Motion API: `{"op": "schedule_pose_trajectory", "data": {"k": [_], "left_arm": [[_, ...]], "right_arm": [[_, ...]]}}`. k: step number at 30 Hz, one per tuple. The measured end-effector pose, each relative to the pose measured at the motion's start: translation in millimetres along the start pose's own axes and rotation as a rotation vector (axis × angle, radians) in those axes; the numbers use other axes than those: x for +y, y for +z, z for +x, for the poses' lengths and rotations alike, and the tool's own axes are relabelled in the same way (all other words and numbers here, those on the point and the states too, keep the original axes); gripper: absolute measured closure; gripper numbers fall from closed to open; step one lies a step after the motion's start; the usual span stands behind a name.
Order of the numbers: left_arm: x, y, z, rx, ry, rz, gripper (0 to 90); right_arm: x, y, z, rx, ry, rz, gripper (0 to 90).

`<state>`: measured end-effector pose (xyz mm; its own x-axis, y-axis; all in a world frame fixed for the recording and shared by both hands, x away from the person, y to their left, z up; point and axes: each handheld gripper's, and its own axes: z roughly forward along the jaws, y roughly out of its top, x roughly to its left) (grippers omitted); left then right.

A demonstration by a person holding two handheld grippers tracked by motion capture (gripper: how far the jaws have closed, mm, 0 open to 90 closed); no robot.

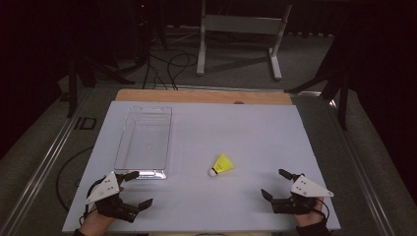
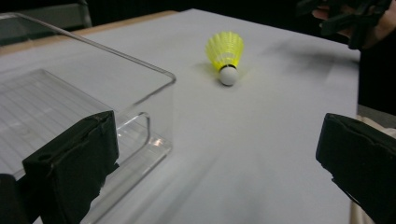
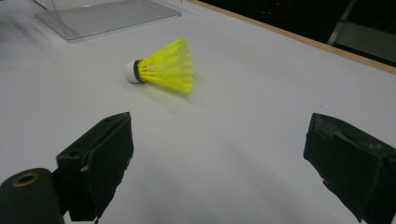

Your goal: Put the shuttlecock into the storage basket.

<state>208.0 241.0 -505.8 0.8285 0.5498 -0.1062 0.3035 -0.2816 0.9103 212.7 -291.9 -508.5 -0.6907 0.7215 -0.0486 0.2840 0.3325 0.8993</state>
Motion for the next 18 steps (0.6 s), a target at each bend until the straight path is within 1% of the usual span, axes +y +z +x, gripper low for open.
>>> {"op": "schedule_pose_trajectory", "data": {"k": [1,3,4,5,6,7,8,10,12,15,18], "left_arm": [[2.5,0.6,-0.3,-0.009,0.008,0.021,0.2],[7.1,0.5,-0.4,-0.012,0.014,0.04,0.2],[9.9,0.2,0.5,-0.024,0.002,0.053,0.1],[12.5,-0.3,1.1,-0.03,0.003,0.063,0.2],[14.9,-0.1,1.4,-0.032,0.016,0.073,0.2],[17.5,0.5,0.9,-0.035,0.022,0.094,0.2],[20.1,0.9,0.5,-0.035,0.037,0.108,0.1],[24.9,2.2,-0.5,-0.054,0.042,0.131,0.2],[28.2,3.9,-1.8,-0.06,0.055,0.161,0.1],[32.1,7.2,-3.4,-0.084,0.07,0.217,0.1],[35.2,8.6,-4.7,-0.095,0.092,0.264,0.1]], "right_arm": [[0.1,0.1,0.1,0.001,0.001,0.001,8.5],[0.5,0.4,0.5,0.001,0.001,0.001,8.5],[0.7,0.5,0.4,0.002,0.0,-0.001,8.5],[1.0,0.4,0.5,0.004,0.001,-0.001,8.5],[1.2,0.1,0.7,0.003,0.004,-0.004,8.5],[1.4,-0.1,0.7,0.007,0.003,-0.01,8.5],[1.7,-0.1,0.9,0.011,0.006,-0.013,8.5],[2.2,-0.4,1.7,0.012,0.001,-0.016,8.5],[2.9,-0.8,2.7,0.015,0.002,-0.021,8.5],[3.4,-1.0,2.8,0.015,-0.004,-0.025,8.5],[3.2,-1.4,2.4,0.012,-0.01,-0.023,8.5]]}}
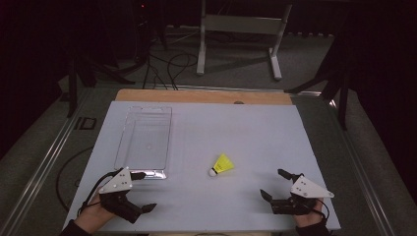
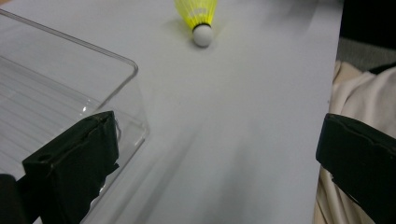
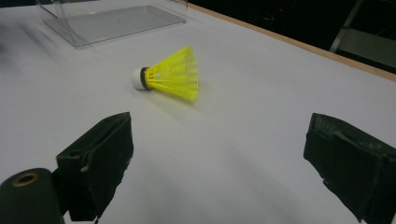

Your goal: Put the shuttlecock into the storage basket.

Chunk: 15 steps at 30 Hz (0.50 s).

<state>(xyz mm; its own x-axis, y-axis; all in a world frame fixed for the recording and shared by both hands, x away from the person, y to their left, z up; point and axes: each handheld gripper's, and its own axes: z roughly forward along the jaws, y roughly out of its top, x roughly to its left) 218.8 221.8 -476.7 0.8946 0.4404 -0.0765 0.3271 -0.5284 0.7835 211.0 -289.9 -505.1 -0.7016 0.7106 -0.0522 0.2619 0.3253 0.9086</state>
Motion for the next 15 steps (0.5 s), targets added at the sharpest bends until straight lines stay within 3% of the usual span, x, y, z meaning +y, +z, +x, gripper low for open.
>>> {"op": "schedule_pose_trajectory", "data": {"k": [6,15], "left_arm": [[8.1,4.1,-2.4,-0.019,0.028,0.11,0.1],[16.0,10.5,-5.1,-0.06,0.049,0.232,0.2]], "right_arm": [[0.4,-0.3,-0.7,-0.003,0.002,0.004,8.5],[0.4,0.1,-0.4,0.006,0.008,0.007,8.5]]}}
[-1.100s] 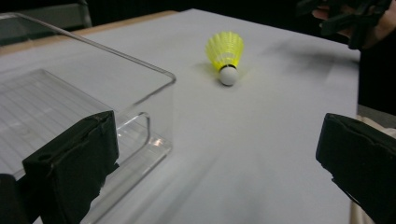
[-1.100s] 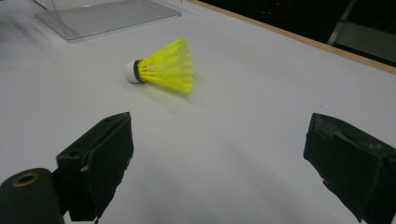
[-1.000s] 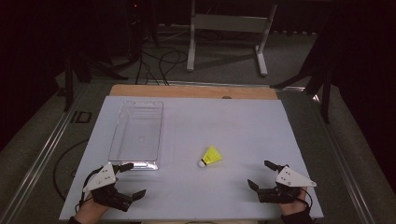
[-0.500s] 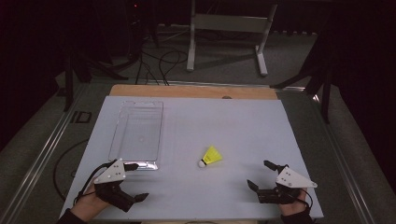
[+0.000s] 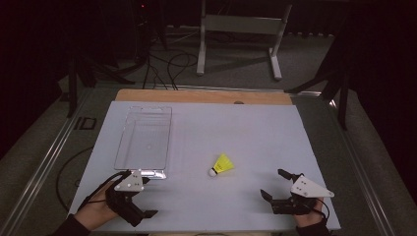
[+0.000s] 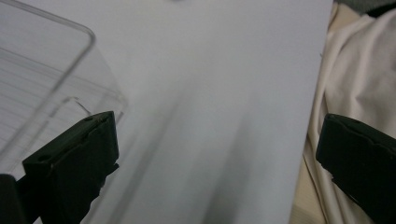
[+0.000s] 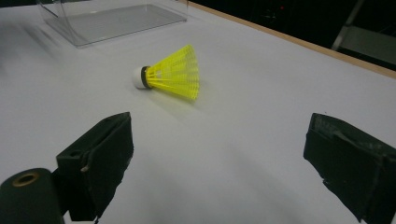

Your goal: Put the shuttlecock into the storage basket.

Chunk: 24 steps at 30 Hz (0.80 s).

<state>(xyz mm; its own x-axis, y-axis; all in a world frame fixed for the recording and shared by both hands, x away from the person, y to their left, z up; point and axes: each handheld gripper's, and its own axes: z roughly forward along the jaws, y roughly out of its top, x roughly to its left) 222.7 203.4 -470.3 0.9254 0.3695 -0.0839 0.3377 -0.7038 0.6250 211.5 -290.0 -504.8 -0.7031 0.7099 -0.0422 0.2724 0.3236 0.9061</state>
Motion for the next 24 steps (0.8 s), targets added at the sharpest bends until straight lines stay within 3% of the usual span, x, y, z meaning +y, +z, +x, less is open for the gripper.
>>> {"op": "schedule_pose_trajectory", "data": {"k": [9,16,19,24], "left_arm": [[11.1,4.6,-0.6,-0.043,0.015,0.141,0.1],[19.9,10.1,-1.9,-0.066,0.025,0.216,0.2],[25.3,12.1,-0.3,-0.081,0.003,0.246,0.2],[34.2,17.1,-1.1,-0.1,0.004,0.295,0.2]], "right_arm": [[0.2,1.1,0.3,-0.003,-0.006,0.008,8.5],[0.3,1.2,0.6,-0.003,-0.006,0.011,8.5],[0.3,1.4,0.6,-0.003,-0.005,0.013,8.6],[0.4,1.2,0.6,-0.005,-0.005,0.015,8.6]]}}
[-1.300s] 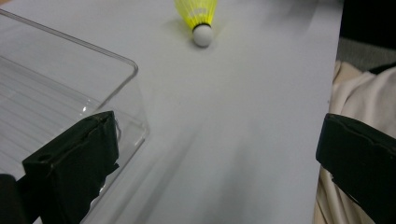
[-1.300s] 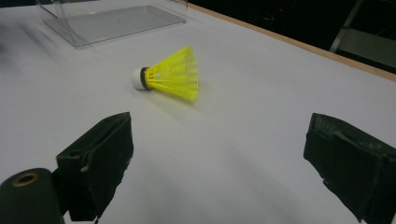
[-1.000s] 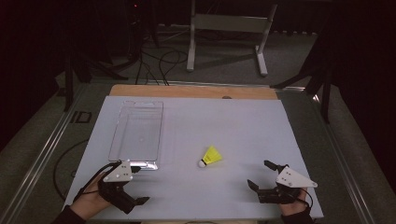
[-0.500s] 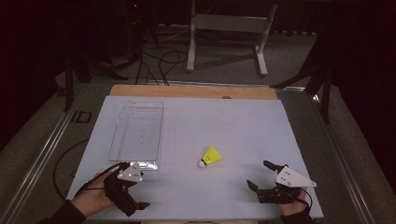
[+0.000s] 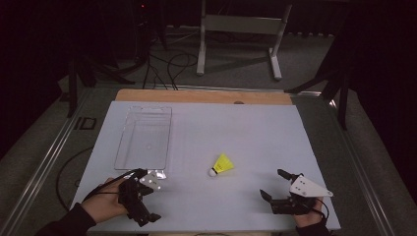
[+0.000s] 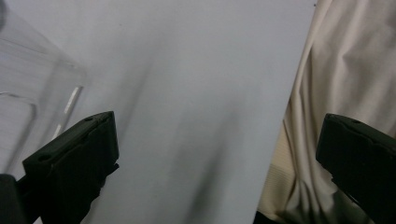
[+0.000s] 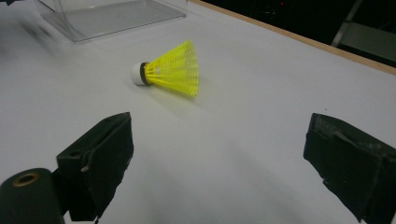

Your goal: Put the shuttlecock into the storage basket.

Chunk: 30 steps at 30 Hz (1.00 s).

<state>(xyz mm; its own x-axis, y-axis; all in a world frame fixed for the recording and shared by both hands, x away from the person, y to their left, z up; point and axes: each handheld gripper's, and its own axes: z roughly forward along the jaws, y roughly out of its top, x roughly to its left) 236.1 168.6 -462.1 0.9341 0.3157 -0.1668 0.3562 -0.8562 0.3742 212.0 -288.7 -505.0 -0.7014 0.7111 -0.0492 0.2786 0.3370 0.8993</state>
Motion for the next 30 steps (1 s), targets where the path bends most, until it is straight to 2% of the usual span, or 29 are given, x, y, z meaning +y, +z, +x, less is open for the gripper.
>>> {"op": "schedule_pose_trajectory", "data": {"k": [4,7,10,12,16,17,18,20,22,28,30], "left_arm": [[6.1,2.3,-1.8,-0.007,0.002,0.023,0.2],[15.7,4.6,-4.2,-0.026,-0.002,0.064,0.2],[21.7,5.8,-8.4,-0.006,0.022,0.093,0.2],[26.2,6.7,-10.8,-0.024,0.016,0.097,0.2],[35.2,7.4,-14.9,-0.023,0.023,0.102,0.2],[37.1,7.8,-15.6,-0.038,0.019,0.108,0.2],[39.4,8.0,-16.2,-0.027,0.024,0.11,0.2],[43.2,8.3,-16.1,-0.036,0.012,0.118,0.2],[48.3,8.6,-15.0,-0.029,-0.007,0.12,0.2],[61.4,7.8,-12.8,-0.017,-0.022,0.127,0.3],[66.1,8.5,-12.3,-0.008,-0.038,0.134,0.2]], "right_arm": [[-0.2,0.2,-0.2,0.001,-0.001,0.003,8.6],[-0.2,0.5,0.2,0.002,-0.001,0.005,8.6],[-0.3,0.5,0.1,0.002,-0.001,0.007,8.6],[-0.3,0.6,0.0,0.003,-0.001,0.009,8.6],[-0.2,0.7,0.1,0.004,-0.003,0.01,8.6],[-0.1,0.6,0.2,0.005,-0.002,0.009,8.6],[-0.1,0.6,0.2,0.004,-0.002,0.009,8.6],[-0.1,0.7,0.0,0.006,-0.001,0.009,8.6],[-0.1,0.7,0.0,0.004,-0.002,0.011,8.6],[-0.1,0.6,0.0,0.004,0.0,0.01,8.6],[-0.1,0.7,-0.1,0.005,0.001,0.009,8.6]]}}
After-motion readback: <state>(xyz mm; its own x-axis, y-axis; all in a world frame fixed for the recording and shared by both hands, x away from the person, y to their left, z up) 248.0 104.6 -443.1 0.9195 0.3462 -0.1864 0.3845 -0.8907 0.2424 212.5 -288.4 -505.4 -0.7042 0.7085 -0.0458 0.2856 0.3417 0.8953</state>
